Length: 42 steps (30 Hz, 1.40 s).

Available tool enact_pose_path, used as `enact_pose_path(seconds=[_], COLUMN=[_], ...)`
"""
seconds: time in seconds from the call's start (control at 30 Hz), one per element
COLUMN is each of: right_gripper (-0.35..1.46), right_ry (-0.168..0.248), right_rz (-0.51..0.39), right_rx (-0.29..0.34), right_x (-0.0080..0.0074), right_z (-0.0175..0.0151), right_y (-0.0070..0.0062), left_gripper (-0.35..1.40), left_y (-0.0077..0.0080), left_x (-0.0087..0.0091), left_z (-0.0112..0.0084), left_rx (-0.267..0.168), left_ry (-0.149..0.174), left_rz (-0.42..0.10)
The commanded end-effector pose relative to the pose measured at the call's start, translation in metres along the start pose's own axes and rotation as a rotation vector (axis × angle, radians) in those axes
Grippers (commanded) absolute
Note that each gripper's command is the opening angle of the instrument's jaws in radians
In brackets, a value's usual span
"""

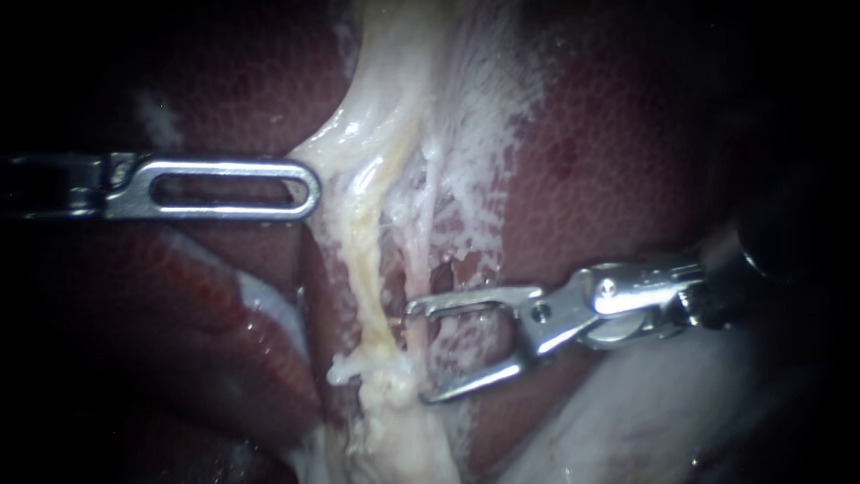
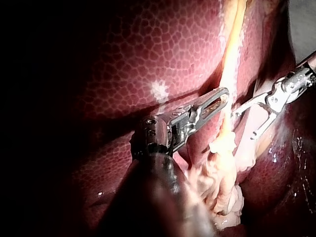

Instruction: Going back first clip left tube

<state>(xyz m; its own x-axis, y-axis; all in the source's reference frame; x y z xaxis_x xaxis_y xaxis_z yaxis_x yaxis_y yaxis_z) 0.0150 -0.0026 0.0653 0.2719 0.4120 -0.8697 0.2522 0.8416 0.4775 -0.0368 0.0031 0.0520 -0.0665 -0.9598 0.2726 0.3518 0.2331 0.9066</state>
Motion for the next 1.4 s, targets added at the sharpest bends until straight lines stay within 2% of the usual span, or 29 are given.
enact_pose_path(seconds=[0.03, 0.43, 0.6, 0.97, 1.13, 1.23, 1.4], right_gripper=[0.6, 0.6, 0.6, 0.6, 0.6, 0.6, 0.6], right_ry=[0.0, 0.003, 0.002, 0.005, 0.005, 0.005, 0.005], right_rz=[0.001, 0.005, -0.003, -0.008, -0.008, -0.008, -0.008], right_rx=[-0.006, -0.054, -0.065, -0.064, -0.064, -0.064, -0.064], right_x=[0.0001, 0.0035, 0.0047, 0.0049, 0.0049, 0.0049, 0.0049], right_z=[-0.0006, -0.0077, -0.0094, -0.0094, -0.0095, -0.0095, -0.0095], right_y=[-0.0001, 0.0001, 0.0001, -0.0001, -0.0001, -0.0001, -0.0001], left_gripper=[-0.35, -0.35, -0.35, -0.35, -0.35, -0.35, -0.35], left_y=[0.0001, 0.0001, 0.0002, 0.0004, 0.0009, 0.0018, 0.0041], left_x=[0.0, 0.0001, 0.0002, 0.0004, 0.0013, 0.0022, 0.0045], left_z=[0.0, 0.0, 0.0001, 0.0003, 0.001, 0.0019, 0.0036], left_rx=[0.001, 0.0, 0.0, -0.001, -0.004, -0.002, 0.005], left_ry=[0.0, 0.0, 0.0, -0.001, -0.005, -0.005, -0.005], left_rz=[0.0, 0.001, 0.001, 0.003, 0.009, 0.021, 0.008])
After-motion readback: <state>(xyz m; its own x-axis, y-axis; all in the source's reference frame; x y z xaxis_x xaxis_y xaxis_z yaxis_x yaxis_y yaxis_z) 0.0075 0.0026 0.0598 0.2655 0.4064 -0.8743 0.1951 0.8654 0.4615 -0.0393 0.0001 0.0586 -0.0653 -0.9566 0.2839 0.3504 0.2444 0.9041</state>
